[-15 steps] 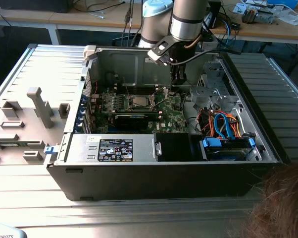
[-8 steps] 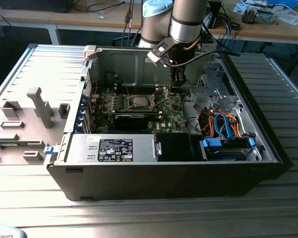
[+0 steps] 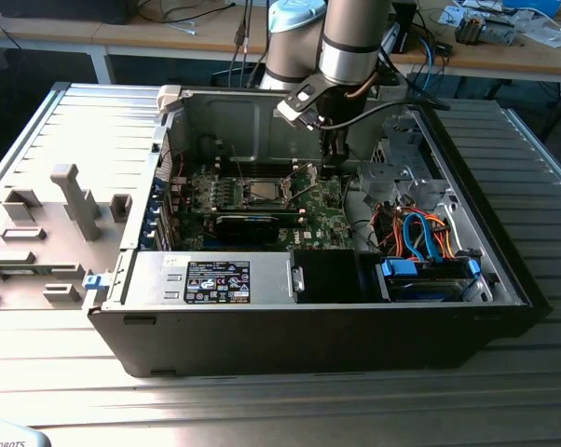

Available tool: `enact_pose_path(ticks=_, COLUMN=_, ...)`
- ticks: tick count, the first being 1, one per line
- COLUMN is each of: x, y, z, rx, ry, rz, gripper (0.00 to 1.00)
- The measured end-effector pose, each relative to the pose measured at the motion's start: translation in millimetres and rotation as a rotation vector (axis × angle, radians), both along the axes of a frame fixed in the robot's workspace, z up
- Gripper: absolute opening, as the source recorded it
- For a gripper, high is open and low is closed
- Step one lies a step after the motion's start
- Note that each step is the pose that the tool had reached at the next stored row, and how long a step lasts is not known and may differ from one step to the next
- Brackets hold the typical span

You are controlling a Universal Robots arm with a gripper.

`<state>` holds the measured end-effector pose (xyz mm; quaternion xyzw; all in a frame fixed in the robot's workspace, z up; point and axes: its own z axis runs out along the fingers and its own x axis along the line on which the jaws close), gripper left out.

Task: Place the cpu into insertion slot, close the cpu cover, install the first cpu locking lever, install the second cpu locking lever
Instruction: 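Close the cpu cover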

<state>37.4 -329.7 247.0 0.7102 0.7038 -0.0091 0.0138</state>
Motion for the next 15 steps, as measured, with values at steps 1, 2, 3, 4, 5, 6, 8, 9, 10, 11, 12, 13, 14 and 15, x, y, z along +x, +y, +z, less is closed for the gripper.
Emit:
enact_pose_path(ticks=1, x=0.0, y=0.0, z=-0.7, rx=0.0002, ry=0.0000, rz=0.000, gripper=0.11)
enact_pose_path(ticks=2, x=0.0, y=0.0, z=-1.4, rx=0.0002, ry=0.0000, rz=0.000, gripper=0.11)
enact_pose_path(ticks=3, x=0.0, y=0.0, z=-1.5, rx=0.0000, ry=0.0001, rz=0.000, gripper=0.11)
enact_pose_path(ticks=4, x=0.0, y=0.0, z=-1.5, rx=-0.0001, ry=0.0001, rz=0.000, gripper=0.11)
enact_pose_path(ticks=5, x=0.0, y=0.0, z=-1.5, rx=-0.0001, ry=0.0002, rz=0.000, gripper=0.11)
enact_pose_path(ticks=6, x=0.0, y=0.0, z=-1.6, rx=0.0001, ry=0.0000, rz=0.000, gripper=0.11)
enact_pose_path(ticks=8, x=0.0, y=0.0, z=-1.7, rx=0.0002, ry=0.0000, rz=0.000, gripper=0.11)
enact_pose_path(ticks=9, x=0.1, y=0.1, z=-2.6, rx=0.0007, ry=-0.0001, rz=0.000, gripper=0.11)
enact_pose_path(ticks=10, x=0.0, y=0.0, z=-3.6, rx=0.0003, ry=0.0000, rz=0.000, gripper=0.11)
enact_pose_path(ticks=11, x=0.0, y=0.0, z=-4.0, rx=0.0003, ry=0.0001, rz=0.000, gripper=0.11)
enact_pose_path(ticks=12, x=0.0, y=0.0, z=-4.3, rx=0.0001, ry=0.0001, rz=0.000, gripper=0.11)
enact_pose_path(ticks=13, x=0.0, y=0.0, z=-4.4, rx=0.0000, ry=0.0001, rz=0.000, gripper=0.11)
enact_pose_path(ticks=14, x=0.0, y=0.0, z=-4.5, rx=-0.0001, ry=0.0001, rz=0.000, gripper=0.11)
enact_pose_path(ticks=15, x=0.0, y=0.0, z=-4.6, rx=0.0001, ry=0.0001, rz=0.000, gripper=0.11)
